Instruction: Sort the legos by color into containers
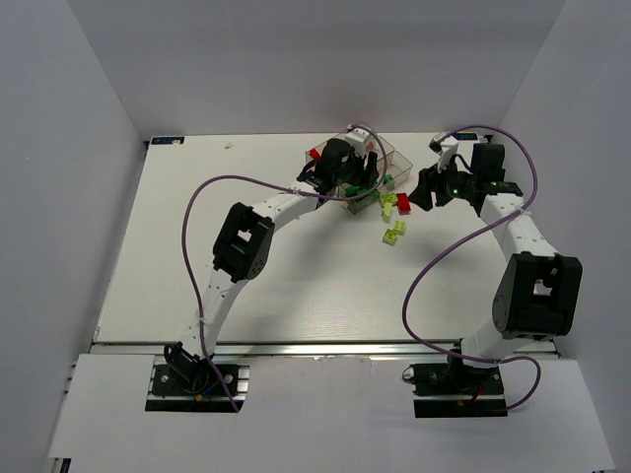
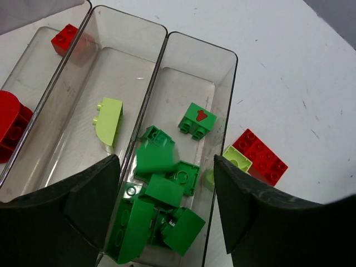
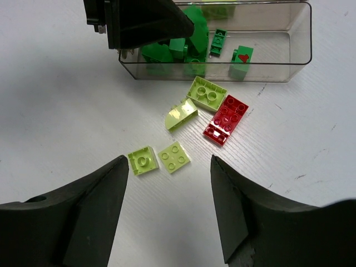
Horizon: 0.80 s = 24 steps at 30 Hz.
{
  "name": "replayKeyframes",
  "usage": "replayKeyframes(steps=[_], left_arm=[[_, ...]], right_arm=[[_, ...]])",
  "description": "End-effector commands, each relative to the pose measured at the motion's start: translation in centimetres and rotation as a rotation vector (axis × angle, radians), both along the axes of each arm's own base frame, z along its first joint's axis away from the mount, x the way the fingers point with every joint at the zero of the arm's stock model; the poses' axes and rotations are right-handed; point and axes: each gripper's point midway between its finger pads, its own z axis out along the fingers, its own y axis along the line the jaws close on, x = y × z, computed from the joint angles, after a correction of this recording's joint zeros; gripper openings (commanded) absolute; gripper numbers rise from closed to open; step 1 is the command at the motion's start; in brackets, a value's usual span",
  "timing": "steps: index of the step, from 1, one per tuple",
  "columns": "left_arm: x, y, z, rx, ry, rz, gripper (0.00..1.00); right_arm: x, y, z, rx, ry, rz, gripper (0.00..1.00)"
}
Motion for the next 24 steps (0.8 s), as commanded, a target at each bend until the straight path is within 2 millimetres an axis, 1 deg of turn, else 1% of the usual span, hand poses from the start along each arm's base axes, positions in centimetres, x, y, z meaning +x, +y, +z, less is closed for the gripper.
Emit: replayKeyframes(steps=[1,3,6,7,8,9,10,11,12,13,14,15,16,17,18,19,20,21,22,23,24], left_arm=[[0.2,0.0,4.8,-0.065,-0.062,0.011,0.78],[0.2,0.0,5.1,-0.067,-0.065,0.011,0.81],[0.2,0.1,6.5,-0.082,-0.081,0.018,0.81],[0.4,0.4,8.3,-0.096,-0.104,0.037,0.79],[0.3,0.6,9.4,-0.105,-0.118,0.043,0.75],[0.4,1.1,10.4,-0.109,-0.128,0.051,0.69],[0.3,1.7,11.5,-0.12,-0.13,0.063,0.48],[0.1,3.3,13.4,-0.133,-0.127,0.083,0.35],[-0.2,4.1,14.3,-0.147,-0.115,0.09,0.24],[-0.6,5.0,14.9,-0.177,-0.086,0.104,0.12],[-2.0,6.7,15.8,-0.19,-0.065,0.122,0.1],[-2.2,8.4,16.1,-0.205,-0.045,0.154,0.11],[-3.0,9.5,16.1,-0.23,-0.007,0.178,0.15],[-4.8,11.6,15.8,-0.227,0.022,0.202,0.38],[-5.8,12.5,15.6,-0.231,0.042,0.216,0.48],[-6.9,13.3,15.5,-0.239,0.062,0.225,0.58],[-7.9,14.2,15.2,-0.237,0.072,0.239,0.76],[-10.0,15.7,14.8,-0.238,0.092,0.262,0.85],[-11.0,16.4,14.6,-0.245,0.101,0.279,0.91],[-11.8,17.1,14.5,-0.256,0.107,0.295,0.96],[-13.1,18.0,12.5,-0.24,0.145,0.314,0.98]], right_arm=[[0.3,0.0,-0.1,-0.002,-0.007,0.008,0.67],[0.3,-0.1,-0.2,-0.005,-0.004,0.005,0.67],[0.5,-0.1,0.0,-0.008,-0.006,0.003,0.67],[0.5,-0.2,-0.1,-0.011,-0.003,0.0,0.67],[0.6,-0.3,-0.1,-0.014,-0.002,-0.005,0.65],[0.7,-0.4,-0.1,-0.014,-0.001,-0.011,0.63],[0.9,-0.5,-0.4,-0.014,0.015,-0.025,0.57],[1.1,-0.6,-0.5,-0.014,0.023,-0.033,0.54],[1.3,-0.8,-0.7,-0.021,0.039,-0.045,0.5],[1.0,-0.7,-1.9,-0.016,0.101,-0.047,0.45],[1.1,-0.7,-2.4,-0.016,0.128,-0.054,0.42],[1.6,-0.8,-2.2,-0.023,0.139,-0.075,0.41],[1.3,-0.5,-3.6,-0.03,0.202,-0.075,0.41],[1.2,-0.3,-4.0,-0.038,0.23,-0.081,0.42],[1.4,-0.6,-4.2,-0.052,0.242,-0.089,0.44],[1.0,0.7,-5.1,-0.066,0.271,-0.058,0.46],[0.6,0.8,-5.8,-0.092,0.289,-0.037,0.51],[0.8,0.9,-5.7,-0.116,0.284,-0.021,0.54],[0.6,1.2,-6.5,-0.134,0.305,0.006,0.6],[0.0,1.3,-6.9,-0.149,0.333,0.035,0.62],[-0.2,1.5,-6.9,-0.168,0.305,0.112,0.66]])
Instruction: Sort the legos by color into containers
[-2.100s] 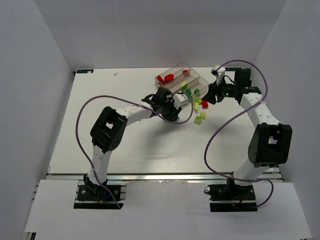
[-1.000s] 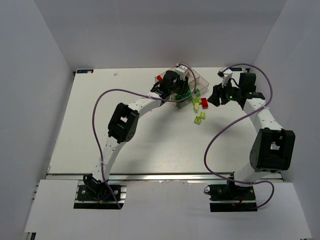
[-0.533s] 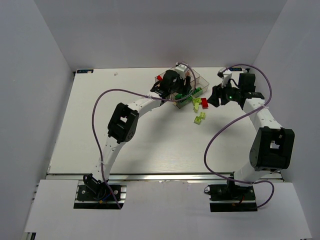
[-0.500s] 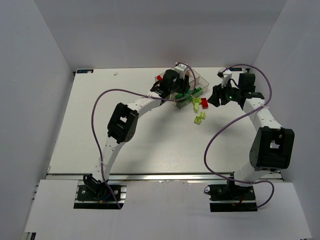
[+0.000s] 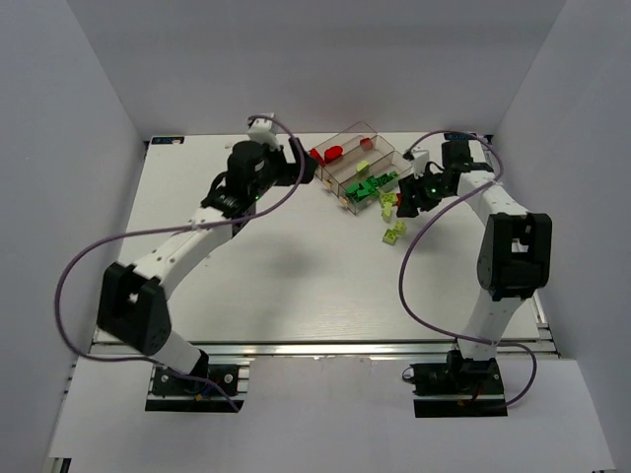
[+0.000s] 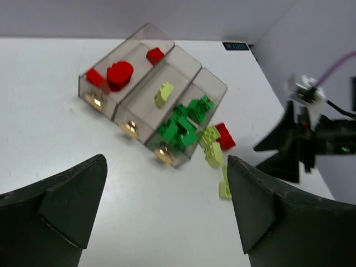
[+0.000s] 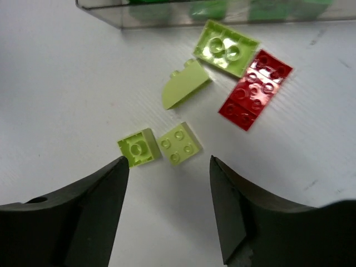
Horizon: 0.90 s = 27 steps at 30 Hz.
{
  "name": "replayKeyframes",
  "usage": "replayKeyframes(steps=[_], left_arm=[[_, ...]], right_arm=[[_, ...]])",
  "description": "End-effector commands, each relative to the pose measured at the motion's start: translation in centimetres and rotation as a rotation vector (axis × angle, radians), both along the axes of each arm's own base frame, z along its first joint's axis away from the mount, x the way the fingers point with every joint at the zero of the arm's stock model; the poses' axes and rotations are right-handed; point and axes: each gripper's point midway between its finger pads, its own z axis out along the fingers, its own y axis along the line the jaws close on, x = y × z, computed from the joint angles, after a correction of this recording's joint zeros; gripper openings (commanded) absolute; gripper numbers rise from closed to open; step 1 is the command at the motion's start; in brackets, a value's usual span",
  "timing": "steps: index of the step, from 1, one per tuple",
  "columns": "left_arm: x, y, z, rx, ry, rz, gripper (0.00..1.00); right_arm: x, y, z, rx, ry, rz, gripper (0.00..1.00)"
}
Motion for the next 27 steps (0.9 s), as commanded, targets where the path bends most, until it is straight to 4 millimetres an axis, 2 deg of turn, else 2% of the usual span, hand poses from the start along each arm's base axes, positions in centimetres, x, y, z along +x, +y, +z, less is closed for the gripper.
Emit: replayKeyframes(steps=[1,3,5,7,9,10,11,12,13,14,15,16,17,18,19,21,22,27], left_arm=[[-4.5,1.8,-1.6,-0.061,0.085,0.05,0.98],[-5.6,3.3,-1.8,-0.09,0.111,0.106,0.98],[-7.8,4.8,-2.8,-0.087,0.165,0.134,0.98],[-9.5,5.8,-3.0,-0.114,0.184,0.154,0.98],[-10.9,6.4,-3.4,-0.138,0.208,0.167,0.98],[-11.6,7.0,-4.6,-0.136,0.226,0.183,0.98],[-12.3,7.5,-3.6,-0.165,0.2,0.189,0.98],[-12.7,8.0,-3.6,-0.188,0.203,0.213,0.98],[-13.1,8.4,-3.7,-0.2,0.204,0.225,0.98],[-14.0,9.0,-3.8,-0.216,0.197,0.236,0.98],[-14.3,9.3,-3.9,-0.239,0.206,0.25,0.98],[-14.6,9.7,-4.1,-0.248,0.206,0.269,0.98],[-15.0,10.0,-4.9,-0.25,0.218,0.278,0.98],[-15.4,10.2,-4.5,-0.282,0.212,0.285,0.98],[-15.6,10.4,-4.7,-0.289,0.217,0.293,0.98],[-16.0,10.6,-5.2,-0.305,0.231,0.299,0.98],[-16.2,10.6,-5.6,-0.303,0.243,0.303,0.98],[-16.1,10.6,-6.0,-0.299,0.258,0.307,0.98]], right_arm=[[-0.5,0.6,0.8,-0.057,-0.015,0.181,0.68],[-1.4,0.2,0.5,-0.117,-0.054,0.357,0.72],[-1.3,-0.5,-0.2,-0.174,-0.075,0.446,0.73],[-0.6,-1.4,-0.8,-0.25,-0.129,0.546,0.74],[0.3,-1.7,-0.7,-0.279,-0.164,0.573,0.74],[0.7,-1.8,-1.1,-0.276,-0.156,0.566,0.74],[2.0,-1.6,-0.3,-0.272,-0.169,0.524,0.73],[2.4,-1.5,-1.2,-0.233,-0.09,0.432,0.7],[3.0,-1.3,-1.0,-0.215,-0.058,0.377,0.68],[4.6,-1.2,0.2,-0.204,-0.069,0.314,0.67],[4.9,-0.9,-0.6,-0.185,-0.025,0.27,0.67],[5.4,-0.9,-0.4,-0.176,-0.019,0.227,0.68],[5.5,-0.8,-0.6,-0.163,0.01,0.157,0.68],[4.7,-0.8,-1.4,-0.186,0.034,0.141,0.69],[5.6,-0.8,-1.5,-0.2,-0.006,0.11,0.7],[4.8,-1.4,-3.1,-0.257,0.026,0.027,0.71],[5.3,-1.6,-3.3,-0.262,0.01,0.0,0.71],[5.1,-1.2,-4.4,-0.249,0.053,-0.072,0.71]])
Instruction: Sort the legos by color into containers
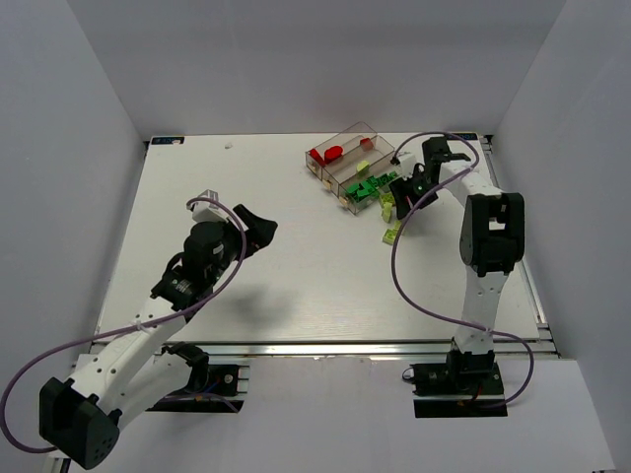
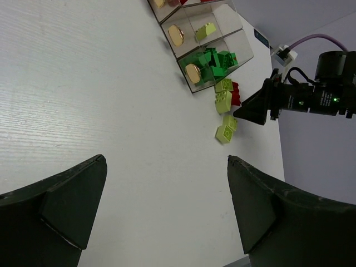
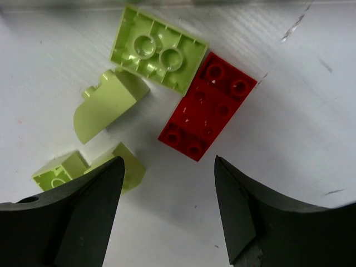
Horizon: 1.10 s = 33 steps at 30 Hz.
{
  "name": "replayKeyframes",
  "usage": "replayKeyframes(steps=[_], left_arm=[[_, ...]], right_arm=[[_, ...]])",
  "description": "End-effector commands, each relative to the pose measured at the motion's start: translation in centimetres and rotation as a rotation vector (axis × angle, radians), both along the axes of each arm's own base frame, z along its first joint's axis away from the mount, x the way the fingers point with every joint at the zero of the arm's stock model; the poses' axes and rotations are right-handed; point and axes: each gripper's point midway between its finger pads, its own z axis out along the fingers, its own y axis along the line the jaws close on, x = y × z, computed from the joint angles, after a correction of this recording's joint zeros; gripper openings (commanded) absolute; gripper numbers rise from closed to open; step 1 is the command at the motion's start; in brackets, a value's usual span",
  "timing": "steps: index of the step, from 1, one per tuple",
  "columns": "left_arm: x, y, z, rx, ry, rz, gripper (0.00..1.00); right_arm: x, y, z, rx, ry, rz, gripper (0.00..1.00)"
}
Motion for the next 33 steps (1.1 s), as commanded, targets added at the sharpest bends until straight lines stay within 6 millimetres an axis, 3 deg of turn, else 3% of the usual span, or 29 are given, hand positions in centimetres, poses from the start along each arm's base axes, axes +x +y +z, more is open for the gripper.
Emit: replayKeyframes(steps=[1,9,18,21,28,31,33], left_arm=[[0.1,0.3,-0.2,-0.012,0.011,0.026,0.98],[0.3,0.2,-0.4,-0.005,0.022,0.024,0.98],[0.2,0.0,-0.9,-0.018,0.034,0.021,0.98],[0.2,-0.1,-0.8,-0.022,0.031,0.018,0.98],[0.1,-0.2,-0.7,-0.028,0.037,0.014,0.98],[-0.1,-0.1,-0.7,-0.031,0.036,0.013,0.98],[-0.1,-0.1,-0.6,-0.032,0.035,0.015,0.98]], right_arm=[[1.9,0.4,1.7,0.006,-0.08,-0.099,0.71],[3.7,0.1,0.1,-0.028,-0.102,-0.175,0.67],[3.8,0.5,-0.7,-0.009,-0.084,-0.162,0.58],[3.7,0.7,-0.6,0.001,-0.082,-0.158,0.52],[3.6,0.3,-0.2,0.002,-0.086,-0.166,0.28],[3.4,-0.5,0.6,-0.001,-0.105,-0.174,0.19],[3.5,-1.2,2.2,0.001,-0.146,-0.179,0.13]])
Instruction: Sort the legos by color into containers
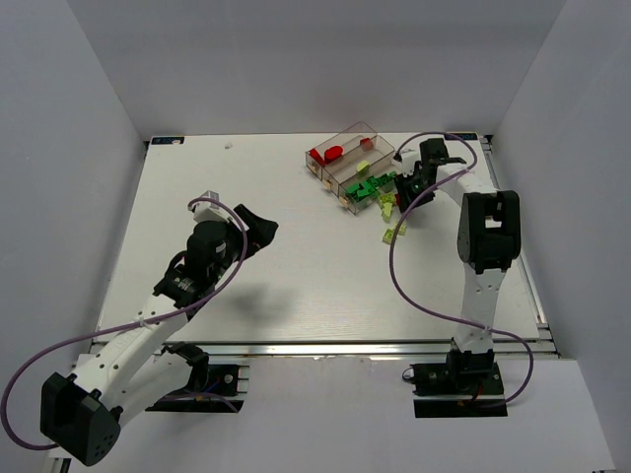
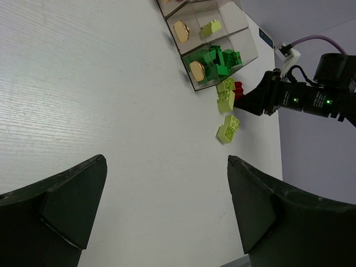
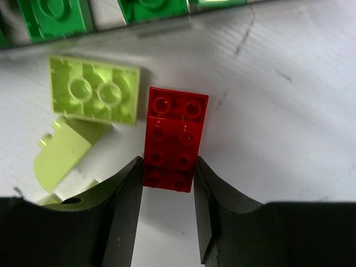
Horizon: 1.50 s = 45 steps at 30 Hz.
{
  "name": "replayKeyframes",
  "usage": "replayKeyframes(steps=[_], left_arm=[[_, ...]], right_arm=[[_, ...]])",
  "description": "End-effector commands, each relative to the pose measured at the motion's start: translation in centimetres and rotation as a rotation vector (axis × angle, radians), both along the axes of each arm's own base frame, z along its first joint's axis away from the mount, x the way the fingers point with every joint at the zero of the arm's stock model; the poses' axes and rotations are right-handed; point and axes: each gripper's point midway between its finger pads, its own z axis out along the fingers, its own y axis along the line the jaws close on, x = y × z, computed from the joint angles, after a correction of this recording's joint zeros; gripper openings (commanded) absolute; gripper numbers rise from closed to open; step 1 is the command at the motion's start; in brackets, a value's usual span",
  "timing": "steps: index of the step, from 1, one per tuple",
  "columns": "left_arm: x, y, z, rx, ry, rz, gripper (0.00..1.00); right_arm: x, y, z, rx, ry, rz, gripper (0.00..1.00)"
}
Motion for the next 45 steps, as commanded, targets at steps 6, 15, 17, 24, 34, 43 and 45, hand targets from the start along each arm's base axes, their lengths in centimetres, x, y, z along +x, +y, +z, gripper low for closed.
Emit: replayKeyframes(steps=[6,15,17,24,34,43,45], left_arm=[[-0.3,0.2,0.7,-0.018,-0.021,0.003,0.98],[-0.6,0.2,1.0,-0.023,-0.032,-0.004,0.98],[-0.7,0.3,0.9,-0.024,-0.031,-0.003,0.98],[-0.9,0.6,1.2,-0.028,-0.038,0.007,0.98],[-0.9,0.5,0.4,-0.018,-0.021,0.003,0.98],[-0.9,0.6,-0.3,-0.003,-0.001,0.007,0.98],[-0.9,0.7,-0.7,0.001,0.009,0.009,0.98]], right_arm=[[1.3,-1.0,9.0,0.031,-0.237,0.093,0.0],[3.7,3.5,18.0,0.098,-0.529,0.413,0.0],[4.4,4.3,19.2,0.088,-0.574,0.455,0.0],[7.9,7.6,22.0,0.018,-0.722,0.556,0.0],[12.6,11.1,20.6,-0.146,-0.869,0.635,0.0],[16.8,14.4,19.6,-0.246,-1.042,0.638,0.0],[17.4,15.5,18.5,-0.302,-1.069,0.686,0.0]])
